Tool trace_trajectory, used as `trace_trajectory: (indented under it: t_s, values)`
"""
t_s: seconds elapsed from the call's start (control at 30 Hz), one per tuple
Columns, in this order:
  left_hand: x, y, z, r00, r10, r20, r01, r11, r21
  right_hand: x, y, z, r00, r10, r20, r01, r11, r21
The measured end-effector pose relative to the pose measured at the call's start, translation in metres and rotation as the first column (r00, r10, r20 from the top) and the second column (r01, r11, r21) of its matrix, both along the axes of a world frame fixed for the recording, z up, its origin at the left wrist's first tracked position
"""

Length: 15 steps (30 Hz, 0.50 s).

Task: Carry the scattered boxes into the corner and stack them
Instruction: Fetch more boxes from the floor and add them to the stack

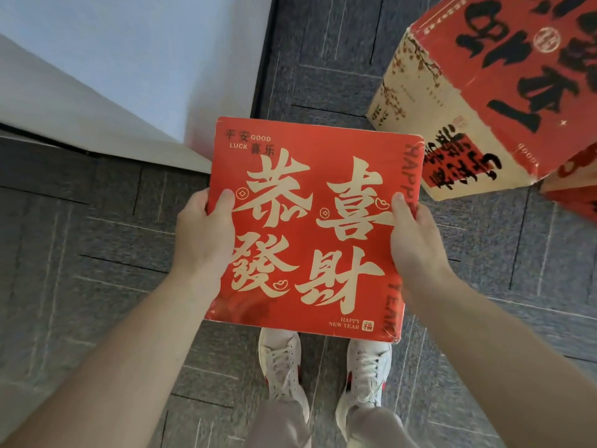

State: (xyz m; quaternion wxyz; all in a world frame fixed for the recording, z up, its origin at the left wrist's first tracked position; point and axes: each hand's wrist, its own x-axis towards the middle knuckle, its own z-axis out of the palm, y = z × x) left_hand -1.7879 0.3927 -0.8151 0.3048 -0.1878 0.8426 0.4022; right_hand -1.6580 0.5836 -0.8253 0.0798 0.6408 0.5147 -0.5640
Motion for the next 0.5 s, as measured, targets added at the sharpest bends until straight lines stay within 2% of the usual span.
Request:
trace_trajectory:
  t_s: [0.1, 0.23, 0.5]
  values:
    - [0.003, 0.006, 0.044, 1.000, -0.003, -0.003, 0.003, 1.000, 0.026, 0.009, 0.009, 0.047, 0.999, -0.029, -0.028, 0.029, 1.000, 0.009]
    - [0.006, 0.024, 0.135, 1.000, -0.016, -0.006, 0.016, 0.997, 0.079, 0.017, 0.023, 0.139, 0.996, -0.071, -0.059, 0.072, 0.997, 0.022]
    - [0.000, 0.063, 0.382, 0.985, -0.030, -0.172, 0.056, 0.987, 0.153, 0.014, 0.054, 0.384, 0.960, -0.102, -0.262, 0.133, 0.986, 0.105]
